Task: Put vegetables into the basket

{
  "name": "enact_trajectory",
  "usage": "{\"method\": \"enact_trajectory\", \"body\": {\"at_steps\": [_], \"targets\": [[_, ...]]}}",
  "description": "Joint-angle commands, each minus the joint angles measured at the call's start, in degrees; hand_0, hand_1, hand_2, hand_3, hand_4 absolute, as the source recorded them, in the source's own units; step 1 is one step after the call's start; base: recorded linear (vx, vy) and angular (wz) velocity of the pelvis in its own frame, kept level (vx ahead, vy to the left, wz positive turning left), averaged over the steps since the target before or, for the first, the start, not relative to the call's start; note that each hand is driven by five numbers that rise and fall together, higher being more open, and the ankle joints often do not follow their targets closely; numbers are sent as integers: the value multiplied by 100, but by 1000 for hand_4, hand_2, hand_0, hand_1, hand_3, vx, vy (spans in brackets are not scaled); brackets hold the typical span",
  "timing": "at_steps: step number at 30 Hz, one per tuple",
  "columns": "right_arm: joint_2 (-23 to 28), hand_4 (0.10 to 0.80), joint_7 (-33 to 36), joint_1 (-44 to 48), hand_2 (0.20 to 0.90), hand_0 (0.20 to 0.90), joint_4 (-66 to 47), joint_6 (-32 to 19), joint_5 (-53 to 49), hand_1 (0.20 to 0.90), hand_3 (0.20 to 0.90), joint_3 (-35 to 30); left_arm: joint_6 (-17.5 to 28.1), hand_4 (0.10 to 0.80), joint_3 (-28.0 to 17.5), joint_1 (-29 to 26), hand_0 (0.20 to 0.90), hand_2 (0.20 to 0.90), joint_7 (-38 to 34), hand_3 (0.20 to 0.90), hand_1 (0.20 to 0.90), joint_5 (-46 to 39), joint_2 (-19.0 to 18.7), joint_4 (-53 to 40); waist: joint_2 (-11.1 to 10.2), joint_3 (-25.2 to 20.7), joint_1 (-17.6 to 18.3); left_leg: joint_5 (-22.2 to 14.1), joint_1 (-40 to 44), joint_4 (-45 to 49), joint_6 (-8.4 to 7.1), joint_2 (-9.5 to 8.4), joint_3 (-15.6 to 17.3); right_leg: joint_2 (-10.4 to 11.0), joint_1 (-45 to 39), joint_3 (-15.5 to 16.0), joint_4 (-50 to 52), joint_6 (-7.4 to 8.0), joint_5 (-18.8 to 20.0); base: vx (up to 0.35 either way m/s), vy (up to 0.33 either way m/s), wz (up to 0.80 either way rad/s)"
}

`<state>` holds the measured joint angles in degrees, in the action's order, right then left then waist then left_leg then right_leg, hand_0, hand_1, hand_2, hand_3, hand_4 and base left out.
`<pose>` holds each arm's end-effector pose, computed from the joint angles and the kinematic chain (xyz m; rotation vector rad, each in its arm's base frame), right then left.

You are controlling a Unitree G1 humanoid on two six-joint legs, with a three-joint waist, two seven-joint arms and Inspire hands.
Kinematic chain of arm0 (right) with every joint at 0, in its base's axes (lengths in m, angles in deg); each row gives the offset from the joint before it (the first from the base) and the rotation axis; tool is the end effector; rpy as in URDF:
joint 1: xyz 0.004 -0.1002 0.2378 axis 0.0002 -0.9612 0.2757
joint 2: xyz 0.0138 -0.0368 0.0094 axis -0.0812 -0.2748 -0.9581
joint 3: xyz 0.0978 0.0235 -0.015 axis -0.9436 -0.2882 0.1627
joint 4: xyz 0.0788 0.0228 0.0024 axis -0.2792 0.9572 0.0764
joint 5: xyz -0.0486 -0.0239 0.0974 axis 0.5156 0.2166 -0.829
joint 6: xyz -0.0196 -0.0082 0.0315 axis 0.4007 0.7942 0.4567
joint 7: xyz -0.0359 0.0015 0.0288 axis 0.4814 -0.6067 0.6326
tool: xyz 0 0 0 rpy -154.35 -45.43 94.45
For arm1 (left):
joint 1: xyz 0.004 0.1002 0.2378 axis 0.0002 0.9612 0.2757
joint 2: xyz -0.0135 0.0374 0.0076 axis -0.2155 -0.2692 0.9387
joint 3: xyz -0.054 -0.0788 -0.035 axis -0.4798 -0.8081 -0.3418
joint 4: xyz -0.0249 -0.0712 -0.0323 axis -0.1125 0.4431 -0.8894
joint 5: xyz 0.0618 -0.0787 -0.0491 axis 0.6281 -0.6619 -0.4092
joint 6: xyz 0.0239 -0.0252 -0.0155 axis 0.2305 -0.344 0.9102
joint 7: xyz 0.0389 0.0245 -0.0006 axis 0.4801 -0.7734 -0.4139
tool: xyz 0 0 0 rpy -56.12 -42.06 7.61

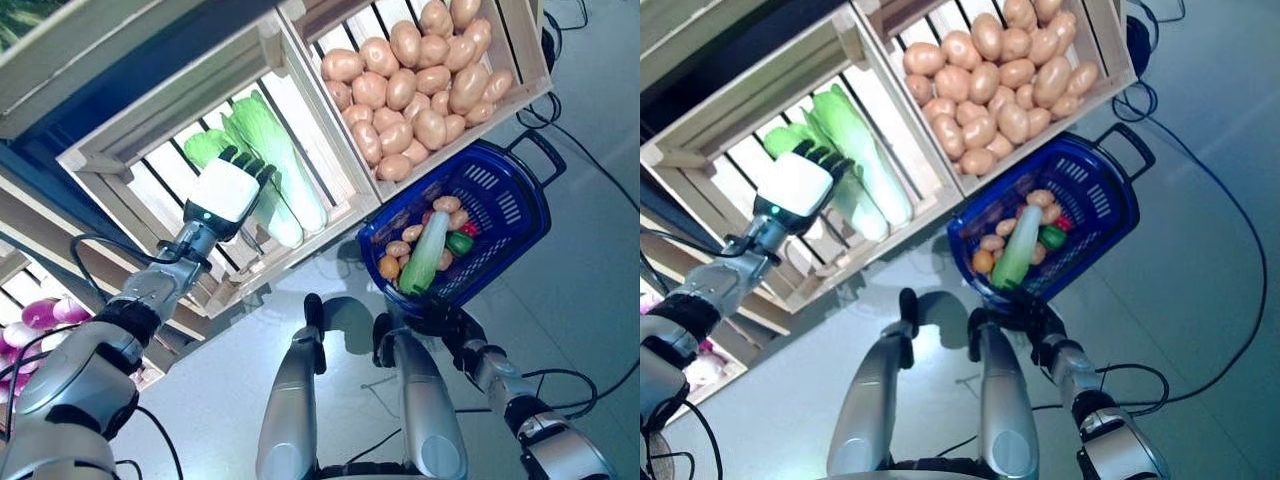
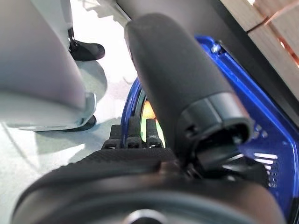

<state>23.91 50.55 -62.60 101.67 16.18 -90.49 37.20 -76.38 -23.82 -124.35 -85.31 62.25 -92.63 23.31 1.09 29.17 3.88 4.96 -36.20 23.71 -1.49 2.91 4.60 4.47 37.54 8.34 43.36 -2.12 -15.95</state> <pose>0.2455 -0.2249 -0.0334 0.2028 0.4941 -0.0070 0.3250 0.2677 0.1215 2.0283 -0.5456 0.1016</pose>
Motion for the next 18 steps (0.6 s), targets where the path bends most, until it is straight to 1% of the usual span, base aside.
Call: {"method": "enact_trajectory", "body": {"at_steps": [1, 4, 6, 9, 13, 15, 18], "targets": [[212, 800, 223, -257, 900, 900, -392, -241, -267, 900, 900, -88, -339, 800, -439, -483, 900, 900, -490, 900, 900, 65, -264, -138, -11, -135, 49, -1038, -141, 984, -7, 6, 144, -11, -170, -274, -800, 160, 716, 0, 25, -9], [263, 800, 202, -302, 900, 900, -366, -235, -269, 900, 900, -154, -426, 800, -364, -491, 900, 900, -429, 900, 900, 136, -351, -223, -5, -100, 69, -1090, -264, 1113, -9, 49, 168, -20, -23, -302, -652, 165, 682, 12, 8, -2], [272, 800, 230, -325, 900, 900, -413, -209, -277, 900, 900, -167, -465, 800, -422, -435, 900, 900, -413, 900, 900, 178, -353, -257, -10, -102, 70, -1091, -283, 1113, 3, 45, 163, -30, 4, -299, -639, 162, 679, 0, 0, 0], [361, 800, 269, -436, 900, 900, -563, -159, -330, 900, 900, -201, -565, 800, -361, -443, 900, 900, -285, 900, 900, 212, -482, -329, -16, -86, 93, -1106, -449, 1253, 5, 74, 165, -36, 177, -322, -503, 147, 674, 0, 0, 0], [392, 800, 245, -530, 900, 900, -512, -203, -382, 900, 900, -266, -713, 800, -433, -402, 900, 900, -399, 900, 900, 104, -522, -313, -7, -78, 89, -1151, -520, 1345, 9, 69, 173, -23, 245, -325, -428, 153, 651, 3, 5, -1], [399, 800, 199, -548, 900, 900, -479, -249, -414, 900, 900, -302, -668, 800, -459, -394, 900, 900, -508, 900, 900, 134, -527, -235, -5, -73, 83, -1155, -566, 1365, 17, 71, 174, -21, 290, -316, -423, 150, 652, 0, 0, 0], [376, 800, 189, -591, 900, 900, -493, -284, -469, 900, 900, -379, -643, 800, -564, -211, 900, 900, -814, 900, 900, 265, -512, -264, -6, -70, 51, -1187, -573, 1393, 20, 38, 155, -25, 309, -303, -385, 155, 646, 0, 0, 0]]}}
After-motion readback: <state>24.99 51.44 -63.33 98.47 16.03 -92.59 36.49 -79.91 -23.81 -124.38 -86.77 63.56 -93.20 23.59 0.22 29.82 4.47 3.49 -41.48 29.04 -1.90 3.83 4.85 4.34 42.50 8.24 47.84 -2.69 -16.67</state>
